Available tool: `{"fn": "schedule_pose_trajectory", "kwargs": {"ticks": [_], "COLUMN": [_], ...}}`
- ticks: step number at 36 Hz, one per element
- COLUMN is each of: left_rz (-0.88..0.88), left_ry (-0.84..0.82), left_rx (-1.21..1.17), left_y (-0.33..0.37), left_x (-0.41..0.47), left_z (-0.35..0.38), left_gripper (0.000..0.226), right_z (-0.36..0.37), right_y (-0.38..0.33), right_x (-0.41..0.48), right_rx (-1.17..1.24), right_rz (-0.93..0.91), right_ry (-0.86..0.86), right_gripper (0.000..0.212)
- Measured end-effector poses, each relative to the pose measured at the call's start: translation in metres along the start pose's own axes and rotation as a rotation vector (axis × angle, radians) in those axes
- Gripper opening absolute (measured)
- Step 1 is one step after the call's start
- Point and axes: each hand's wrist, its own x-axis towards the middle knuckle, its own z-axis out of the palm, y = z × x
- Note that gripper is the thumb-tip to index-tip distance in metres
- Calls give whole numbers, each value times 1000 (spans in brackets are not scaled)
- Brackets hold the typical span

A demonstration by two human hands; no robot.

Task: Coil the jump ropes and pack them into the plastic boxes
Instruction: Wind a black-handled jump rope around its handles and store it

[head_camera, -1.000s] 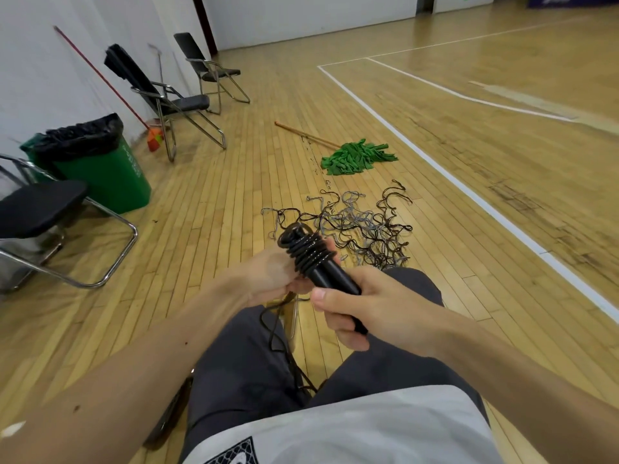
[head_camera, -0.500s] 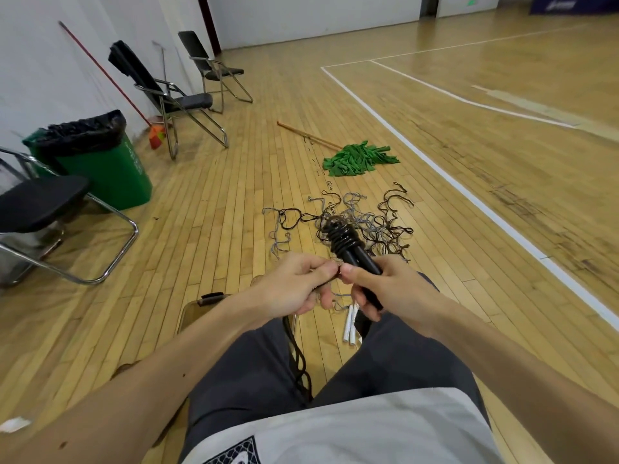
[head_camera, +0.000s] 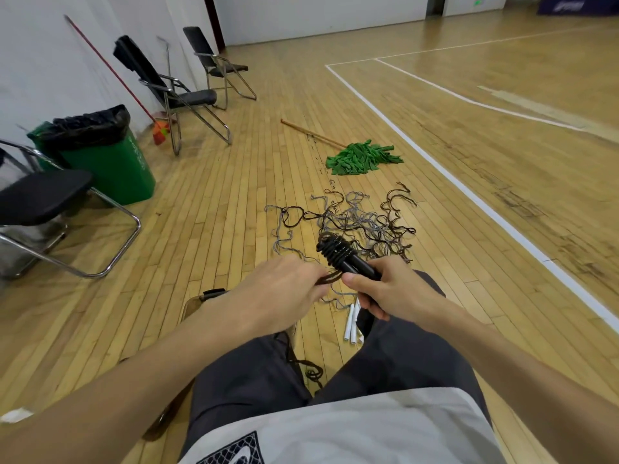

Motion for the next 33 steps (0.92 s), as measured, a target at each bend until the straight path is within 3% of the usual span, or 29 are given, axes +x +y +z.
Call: {"fn": "schedule_pose_trajectory", "kwargs": {"ticks": [11, 21, 33], "left_rz": [216, 331, 331], "left_ry": [41, 17, -21], "left_rx": [428, 366, -88], "left_y": [6, -5, -8], "left_x": [6, 12, 44], "left_z": [-33, -59, -68], "left_gripper": [41, 44, 33], "right_z": [-4, -4, 1], "right_y": [-14, -30, -44], "right_x": [-2, -11, -15], "right_rx": [-63, -119, -232], "right_rz": [78, 122, 128], "right_ry": [-78, -200, -334], "right_gripper": [31, 28, 33]}}
